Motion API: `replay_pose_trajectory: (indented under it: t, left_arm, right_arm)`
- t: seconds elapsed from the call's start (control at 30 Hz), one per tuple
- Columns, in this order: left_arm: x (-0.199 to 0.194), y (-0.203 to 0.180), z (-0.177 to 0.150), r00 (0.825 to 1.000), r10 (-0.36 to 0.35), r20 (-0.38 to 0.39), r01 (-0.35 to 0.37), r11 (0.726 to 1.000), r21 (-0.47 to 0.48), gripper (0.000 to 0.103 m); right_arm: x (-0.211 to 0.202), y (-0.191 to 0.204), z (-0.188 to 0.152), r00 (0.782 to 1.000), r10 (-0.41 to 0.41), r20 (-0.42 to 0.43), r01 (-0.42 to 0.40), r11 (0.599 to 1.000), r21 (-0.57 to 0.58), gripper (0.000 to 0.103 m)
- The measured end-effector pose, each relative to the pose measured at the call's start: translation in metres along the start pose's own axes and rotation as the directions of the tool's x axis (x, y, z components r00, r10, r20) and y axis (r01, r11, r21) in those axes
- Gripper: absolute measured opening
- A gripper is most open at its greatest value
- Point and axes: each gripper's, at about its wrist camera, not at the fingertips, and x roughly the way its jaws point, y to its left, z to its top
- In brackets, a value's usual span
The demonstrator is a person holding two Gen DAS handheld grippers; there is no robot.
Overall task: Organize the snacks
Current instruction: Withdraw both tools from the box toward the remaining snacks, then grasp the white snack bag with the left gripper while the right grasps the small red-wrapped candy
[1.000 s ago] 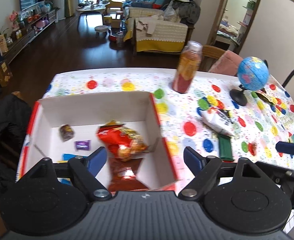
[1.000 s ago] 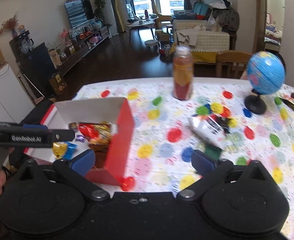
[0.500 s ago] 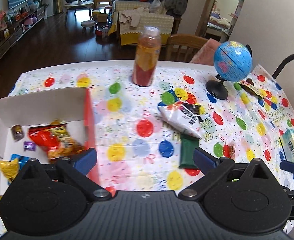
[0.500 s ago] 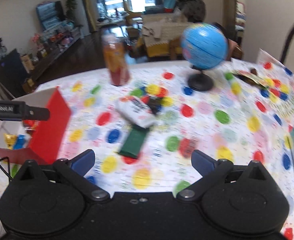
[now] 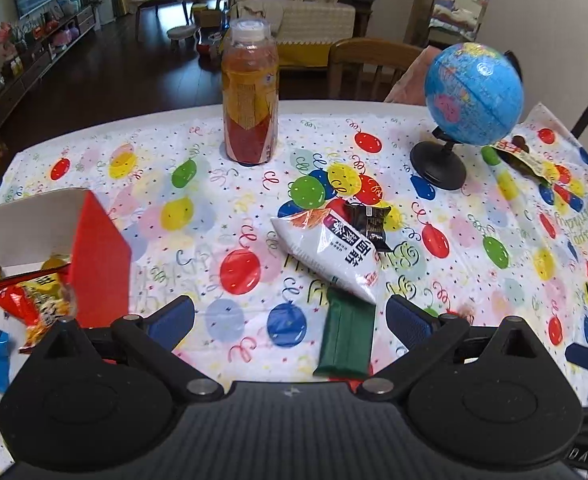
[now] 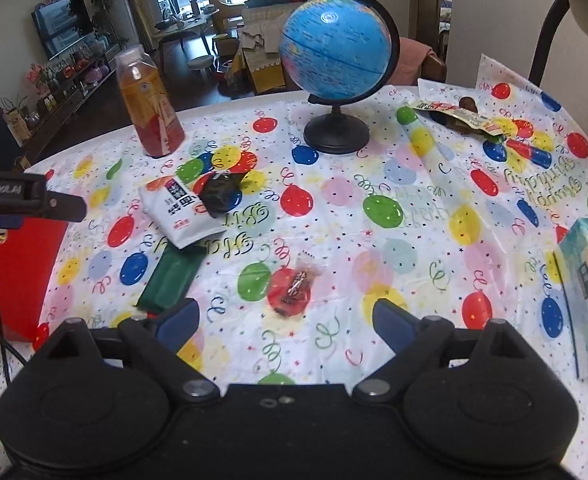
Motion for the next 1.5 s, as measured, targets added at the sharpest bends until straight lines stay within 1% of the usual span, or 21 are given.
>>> replay_pose_trajectory:
  t: [0.07,0.13,0.2,0.27,0.33,0.43,0.57,0.63,0.77,0.8,0.87,1.0,1.2,1.3,1.37,1.4,1.47,1.5]
  left_arm:
    - [0.012,-0.004,0.007,1.000,0.002,-0.029,-0.002,1.000,-0.024,0.103]
    - [0.025,-0.007,0.015,0.998,0.007,-0.060,-0.010,0.999,-0.043,0.103]
    - [0.040,-0.010,0.021,0.995,0.012,-0.096,-0.018,0.998,-0.058,0.103]
    - [0.054,-0.013,0.028,0.992,0.013,-0.128,-0.023,0.997,-0.076,0.103]
    - [0.066,-0.012,0.036,0.989,0.018,-0.148,-0.035,0.994,-0.107,0.103]
    - [0.083,-0.008,0.047,0.984,0.005,-0.180,-0.037,0.984,-0.173,0.103]
    - [0.100,-0.006,0.060,0.980,-0.001,-0.199,-0.046,0.972,-0.230,0.103]
    - [0.108,-0.006,0.065,0.979,0.006,-0.205,-0.058,0.967,-0.246,0.103]
    - [0.123,-0.005,0.072,0.977,-0.010,-0.214,-0.049,0.961,-0.272,0.103]
    - [0.127,-0.005,0.073,0.976,-0.014,-0.216,-0.047,0.960,-0.276,0.103]
    - [0.134,-0.005,0.074,0.975,-0.007,-0.223,-0.058,0.958,-0.282,0.103]
    - [0.147,-0.003,0.074,0.970,-0.013,-0.245,-0.063,0.952,-0.300,0.103]
    - [0.162,-0.003,0.068,0.960,-0.022,-0.279,-0.065,0.952,-0.300,0.102]
    - [0.164,-0.001,0.065,0.960,-0.031,-0.280,-0.059,0.950,-0.308,0.102]
    - [0.163,0.000,0.065,0.960,-0.039,-0.277,-0.052,0.948,-0.313,0.101]
    - [0.162,0.001,0.065,0.961,-0.043,-0.274,-0.048,0.947,-0.317,0.099]
    - [0.161,0.003,0.064,0.961,-0.062,-0.270,-0.032,0.944,-0.329,0.093]
    - [0.160,0.004,0.064,0.961,-0.068,-0.268,-0.028,0.941,-0.337,0.089]
  right_arm:
    - [0.009,-0.004,0.004,1.000,0.006,-0.011,-0.006,1.000,0.013,0.090]
    - [0.019,-0.008,0.007,1.000,0.011,-0.024,-0.010,1.000,0.028,0.088]
    - [0.029,-0.010,0.010,0.999,-0.001,-0.033,0.002,1.000,0.026,0.087]
    - [0.038,-0.011,0.012,0.999,-0.008,-0.046,0.009,1.000,0.016,0.082]
    - [0.047,-0.013,0.015,0.998,-0.004,-0.060,0.006,1.000,0.024,0.081]
    - [0.058,-0.016,0.018,0.997,0.009,-0.077,-0.005,0.999,0.046,0.077]
    - [0.071,-0.016,0.021,0.995,0.029,-0.100,-0.023,0.998,0.062,0.074]
    - [0.077,-0.014,0.023,0.992,0.035,-0.120,-0.029,0.998,0.051,0.071]
    - [0.086,-0.011,0.028,0.990,0.042,-0.138,-0.036,0.998,0.046,0.064]
    - [0.088,-0.012,0.029,0.989,0.046,-0.143,-0.039,0.998,0.050,0.064]
    - [0.093,-0.012,0.030,0.987,0.045,-0.156,-0.037,0.998,0.054,0.059]
    - [0.101,-0.010,0.028,0.984,0.036,-0.174,-0.029,0.998,0.047,0.055]
    - [0.110,-0.012,0.027,0.982,0.002,-0.188,0.009,0.998,0.056,0.046]
    - [0.111,-0.010,0.028,0.983,-0.001,-0.184,0.011,0.998,0.054,0.038]
    - [0.111,-0.006,0.028,0.984,-0.011,-0.179,0.018,0.999,0.036,0.029]
    - [0.111,-0.004,0.027,0.984,-0.015,-0.180,0.020,1.000,0.023,0.027]
    - [0.110,-0.001,0.026,0.984,-0.016,-0.176,0.018,1.000,0.006,0.017]
    - [0.110,0.000,0.026,0.984,-0.019,-0.176,0.019,1.000,-0.002,0.014]
